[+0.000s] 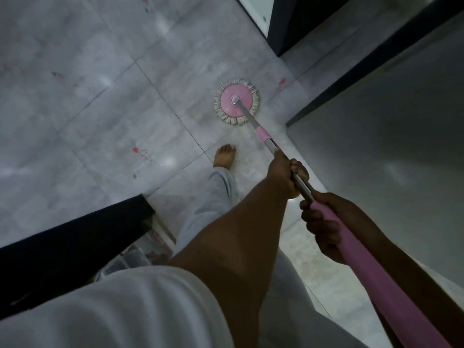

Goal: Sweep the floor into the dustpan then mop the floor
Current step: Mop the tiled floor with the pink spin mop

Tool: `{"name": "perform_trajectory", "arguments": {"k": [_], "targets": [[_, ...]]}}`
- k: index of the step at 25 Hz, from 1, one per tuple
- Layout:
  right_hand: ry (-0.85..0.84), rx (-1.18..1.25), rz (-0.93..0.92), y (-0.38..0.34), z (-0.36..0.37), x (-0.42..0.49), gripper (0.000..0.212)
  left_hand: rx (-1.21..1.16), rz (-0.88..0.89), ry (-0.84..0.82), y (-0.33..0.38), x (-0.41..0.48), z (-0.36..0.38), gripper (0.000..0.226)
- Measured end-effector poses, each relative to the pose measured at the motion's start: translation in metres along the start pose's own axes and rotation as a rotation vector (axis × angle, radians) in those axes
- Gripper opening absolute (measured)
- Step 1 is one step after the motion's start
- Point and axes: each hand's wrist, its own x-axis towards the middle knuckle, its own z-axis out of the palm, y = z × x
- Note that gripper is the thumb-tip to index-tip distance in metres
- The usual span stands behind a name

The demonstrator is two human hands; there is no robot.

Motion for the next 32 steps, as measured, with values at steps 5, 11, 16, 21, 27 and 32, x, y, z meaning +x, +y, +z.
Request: {"name": "perform_trajectory", "arguments": {"k": [5,11,16,21,27,32], "targets": [[-0.084,-0.062,-0.02,-0.083,0.09,0.062,0.025,0.006,0.098,-0.017,0.14,0.007,0.022,0.06],[-0.123,-0.065,-0.04,-0.172,0.199,0.131,0.025,-0.04,0.182,0.018,0.295,0.013,0.043,0.06],[-0.167,-0.067,-0.063,-0.211,0.245,0.16,0.024,-0.032,0.228,0.031,0.361,0.017,0.052,0.06],[-0.197,0.023,-0.067,-0.197,0.229,0.148,0.026,-0.034,0.193,0.024,0.342,0.017,0.054,0.058],[-0.15,0.109,-0.117,-0.139,0.17,0.1,0.026,0.07,0.127,0.049,0.252,0.007,0.054,0.061],[-0.141,0.314,-0.13,-0.075,0.106,0.049,0.028,0.173,-0.024,0.06,0.156,-0.007,0.055,0.059]]}}
